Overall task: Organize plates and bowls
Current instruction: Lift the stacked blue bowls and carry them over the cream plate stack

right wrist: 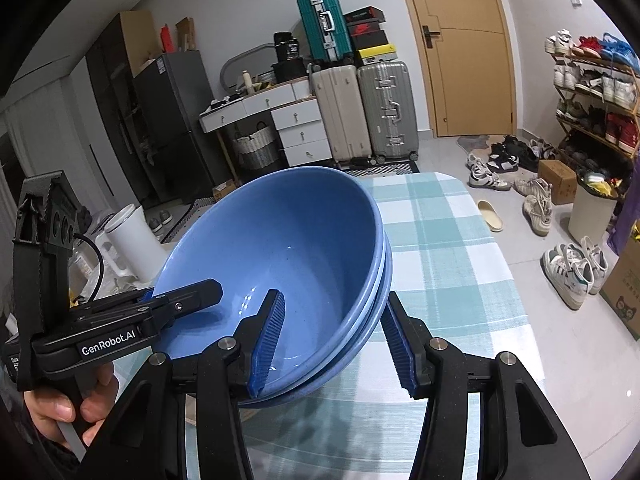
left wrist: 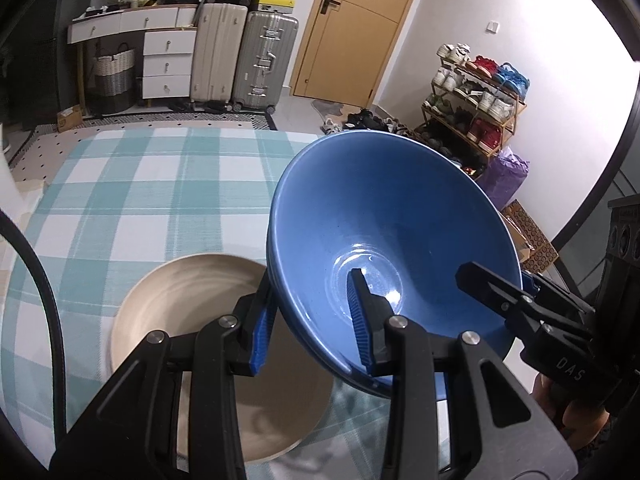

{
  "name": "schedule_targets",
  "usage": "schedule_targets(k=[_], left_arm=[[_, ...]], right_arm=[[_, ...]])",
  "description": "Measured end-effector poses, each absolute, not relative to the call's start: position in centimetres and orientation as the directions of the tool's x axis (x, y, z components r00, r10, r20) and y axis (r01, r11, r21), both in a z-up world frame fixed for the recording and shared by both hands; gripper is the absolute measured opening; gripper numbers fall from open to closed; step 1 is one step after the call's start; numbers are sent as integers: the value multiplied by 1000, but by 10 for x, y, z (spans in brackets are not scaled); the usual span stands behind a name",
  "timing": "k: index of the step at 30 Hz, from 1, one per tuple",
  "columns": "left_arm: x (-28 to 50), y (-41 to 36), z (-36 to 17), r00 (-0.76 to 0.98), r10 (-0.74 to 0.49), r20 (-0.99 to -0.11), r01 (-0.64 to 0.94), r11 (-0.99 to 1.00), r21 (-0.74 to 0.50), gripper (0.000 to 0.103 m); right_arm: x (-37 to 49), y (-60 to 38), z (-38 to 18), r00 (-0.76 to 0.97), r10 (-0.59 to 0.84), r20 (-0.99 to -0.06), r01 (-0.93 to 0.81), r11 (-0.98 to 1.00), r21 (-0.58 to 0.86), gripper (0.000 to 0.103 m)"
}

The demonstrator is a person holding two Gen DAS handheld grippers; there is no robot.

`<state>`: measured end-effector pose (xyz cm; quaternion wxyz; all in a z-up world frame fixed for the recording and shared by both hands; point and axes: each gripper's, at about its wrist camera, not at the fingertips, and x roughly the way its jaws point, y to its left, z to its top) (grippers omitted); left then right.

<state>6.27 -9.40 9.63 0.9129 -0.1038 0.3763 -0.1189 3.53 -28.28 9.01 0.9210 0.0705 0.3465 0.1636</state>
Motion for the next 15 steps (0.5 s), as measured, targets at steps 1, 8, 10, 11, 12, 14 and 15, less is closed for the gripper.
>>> schedule_targets(k=[1, 8, 10, 11, 12, 14, 15], left_arm=[[60, -91, 97, 691, -291, -661, 135, 951, -277, 31], [41, -63, 98, 708, -270, -653, 99, 953, -286, 31], [34, -54, 98, 711, -262, -652, 87, 954, -288, 31], [32, -49, 97, 713, -258, -652, 81, 954, -290, 31], [30, -45, 97, 713, -253, -653, 73, 954, -290, 31], [28, -38, 96, 714, -244, -656, 62, 956, -288, 31], [27, -34, 96, 716, -239, -656, 55, 956, -289, 31]], right_arm=[[34, -280, 91, 706, 354, -614, -257, 935, 244, 51], [31, -253, 93, 693, 383, -611, -302, 924, 236, 51], [30, -247, 92, 689, 389, -612, -312, 921, 233, 51], [30, -242, 92, 685, 393, -613, -319, 919, 232, 51], [30, -238, 91, 682, 396, -614, -324, 917, 232, 51], [32, -229, 89, 674, 403, -619, -335, 914, 230, 51], [33, -226, 88, 671, 406, -621, -340, 912, 230, 51]])
